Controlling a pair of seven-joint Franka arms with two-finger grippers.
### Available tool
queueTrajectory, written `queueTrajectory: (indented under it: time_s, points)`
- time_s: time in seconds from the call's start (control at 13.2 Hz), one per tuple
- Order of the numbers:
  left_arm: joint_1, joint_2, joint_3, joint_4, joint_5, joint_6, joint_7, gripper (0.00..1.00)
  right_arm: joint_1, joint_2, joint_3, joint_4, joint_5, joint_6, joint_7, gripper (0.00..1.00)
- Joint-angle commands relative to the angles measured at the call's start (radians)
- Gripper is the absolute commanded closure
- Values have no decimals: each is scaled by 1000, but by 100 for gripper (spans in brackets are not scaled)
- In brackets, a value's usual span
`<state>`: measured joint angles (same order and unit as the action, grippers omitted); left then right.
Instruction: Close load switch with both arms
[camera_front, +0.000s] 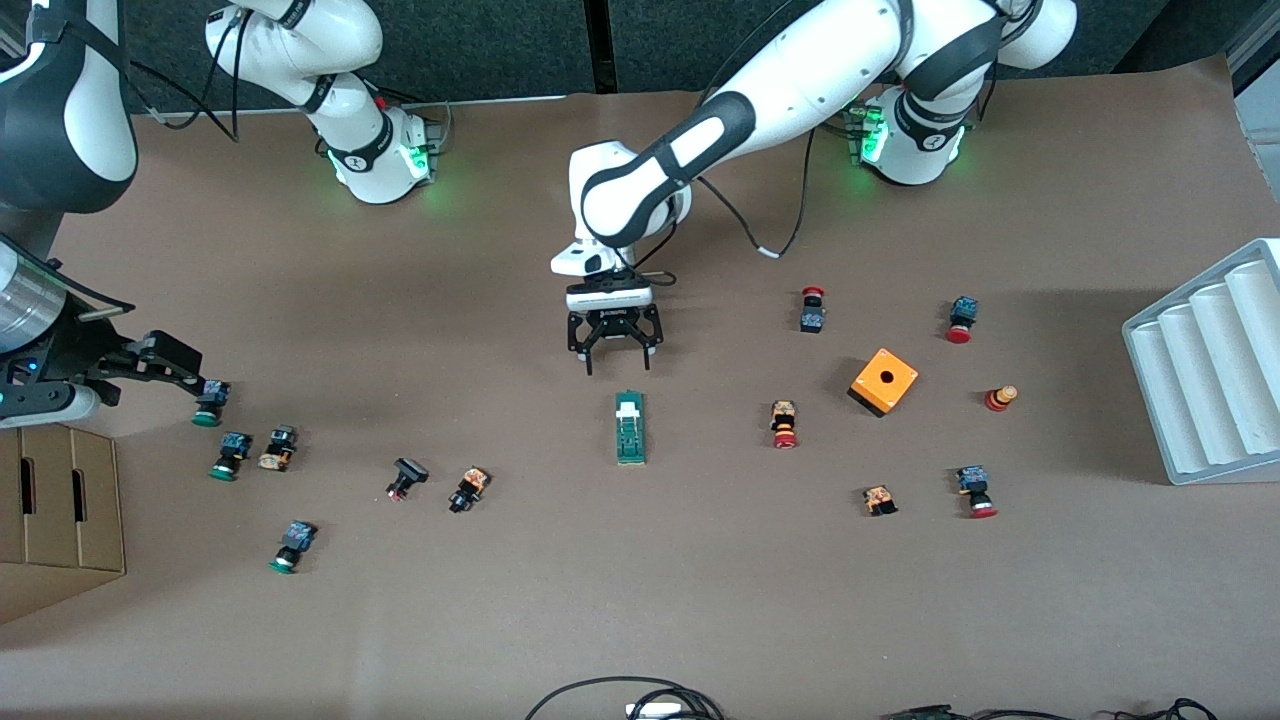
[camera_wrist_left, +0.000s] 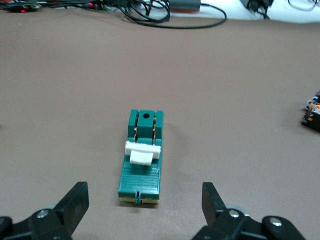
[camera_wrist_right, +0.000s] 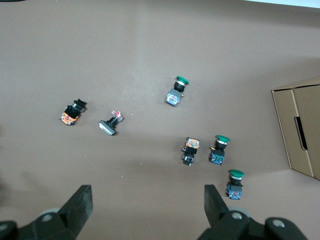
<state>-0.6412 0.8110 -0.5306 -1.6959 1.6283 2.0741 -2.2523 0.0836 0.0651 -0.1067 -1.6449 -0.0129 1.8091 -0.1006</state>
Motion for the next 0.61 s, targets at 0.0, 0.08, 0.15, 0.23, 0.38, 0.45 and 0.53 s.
queueTrajectory:
  time_s: [0.0, 0.08, 0.15, 0.23, 0.38, 0.45, 0.53]
  points:
    - [-52, 68, 17, 32, 89, -105, -78, 0, -2, 2, -8, 8, 28, -4, -5, 0]
    - [-60, 83, 18, 32, 123, -130, -79, 0, -5, 1, -8, 8, 28, -4, 4, 0]
    - [-60, 95, 18, 33, 145, -138, -79, 0, -5, 4, -8, 8, 28, -4, 4, 0]
    - [-61, 100, 18, 33, 153, -143, -79, 0, -2, 5, -8, 8, 28, -5, 4, 0]
    - [-61, 123, 18, 35, 200, -167, -88, 0, 2, 22, -7, 7, 30, -5, 4, 0]
    - [-61, 132, 21, 33, 234, -170, -117, 0, 4, 34, -4, 7, 30, -5, 4, 0]
    - [-63, 145, 50, 32, 278, -175, -160, 0, 4, 39, -4, 7, 30, -7, 4, 0]
